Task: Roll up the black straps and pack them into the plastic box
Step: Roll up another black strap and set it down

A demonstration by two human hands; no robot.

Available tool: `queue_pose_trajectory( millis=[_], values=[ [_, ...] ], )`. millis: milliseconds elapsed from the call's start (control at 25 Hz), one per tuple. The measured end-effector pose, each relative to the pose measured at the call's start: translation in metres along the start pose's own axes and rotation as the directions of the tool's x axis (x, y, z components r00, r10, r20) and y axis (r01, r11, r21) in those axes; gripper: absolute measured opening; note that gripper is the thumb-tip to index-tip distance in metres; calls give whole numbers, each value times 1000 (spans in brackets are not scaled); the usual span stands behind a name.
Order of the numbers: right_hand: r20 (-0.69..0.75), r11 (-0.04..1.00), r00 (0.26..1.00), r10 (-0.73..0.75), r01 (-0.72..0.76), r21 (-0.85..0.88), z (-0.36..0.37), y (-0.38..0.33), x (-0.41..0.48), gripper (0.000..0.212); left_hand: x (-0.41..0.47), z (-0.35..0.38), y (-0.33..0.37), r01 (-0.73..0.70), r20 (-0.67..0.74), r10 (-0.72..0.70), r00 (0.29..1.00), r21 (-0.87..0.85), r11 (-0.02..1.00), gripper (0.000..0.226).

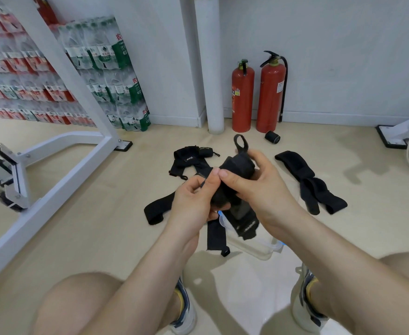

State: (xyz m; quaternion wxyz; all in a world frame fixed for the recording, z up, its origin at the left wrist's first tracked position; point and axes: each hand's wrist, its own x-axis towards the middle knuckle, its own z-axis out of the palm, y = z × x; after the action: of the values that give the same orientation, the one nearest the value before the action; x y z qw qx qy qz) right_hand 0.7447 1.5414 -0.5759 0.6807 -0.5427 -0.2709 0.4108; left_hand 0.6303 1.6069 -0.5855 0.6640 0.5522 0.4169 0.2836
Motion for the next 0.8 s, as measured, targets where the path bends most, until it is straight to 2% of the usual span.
queue_pose_trajectory(
  millis=[80,200,320,400,440,480,520,600,640,680,800],
  values=[
    [-54,1000,999,0,1,19,0,1,-1,57,-1,1,0,1,37,-7,999,145,989,42],
    [8,1000,1000,12,-12,-17,2,3,-2,29,-5,-2,4,-52,153,4,988,314,948,45],
    [157,977,987,35,-1,-211,-6,-2,2,15,-4,-7,1,-119,212,-3,977,558,821,56],
    [266,922,963,53,55,-382,-15,-17,7,20,2,-13,6,-173,124,120,985,686,707,53],
    [298,887,951,79,70,-457,-20,-28,9,29,5,-18,11,-213,50,241,969,662,718,44],
    [317,855,940,123,62,-515,-24,-39,11,41,6,-23,19,-290,-1,347,938,544,787,32],
    [329,830,927,178,38,-557,-26,-50,13,54,8,-28,28,-358,17,382,924,386,850,25],
    [383,824,892,241,21,-567,-26,-65,16,64,8,-31,42,-352,258,301,918,183,918,40],
    [411,832,880,238,33,-553,-25,-71,20,62,8,-30,45,-331,353,259,899,161,930,42],
    [422,838,879,220,52,-544,-23,-74,25,60,9,-28,47,-328,373,254,892,148,933,39],
    [382,898,919,96,86,-432,-26,-74,39,53,13,-20,47,-370,144,356,923,87,925,34]
  ],
)
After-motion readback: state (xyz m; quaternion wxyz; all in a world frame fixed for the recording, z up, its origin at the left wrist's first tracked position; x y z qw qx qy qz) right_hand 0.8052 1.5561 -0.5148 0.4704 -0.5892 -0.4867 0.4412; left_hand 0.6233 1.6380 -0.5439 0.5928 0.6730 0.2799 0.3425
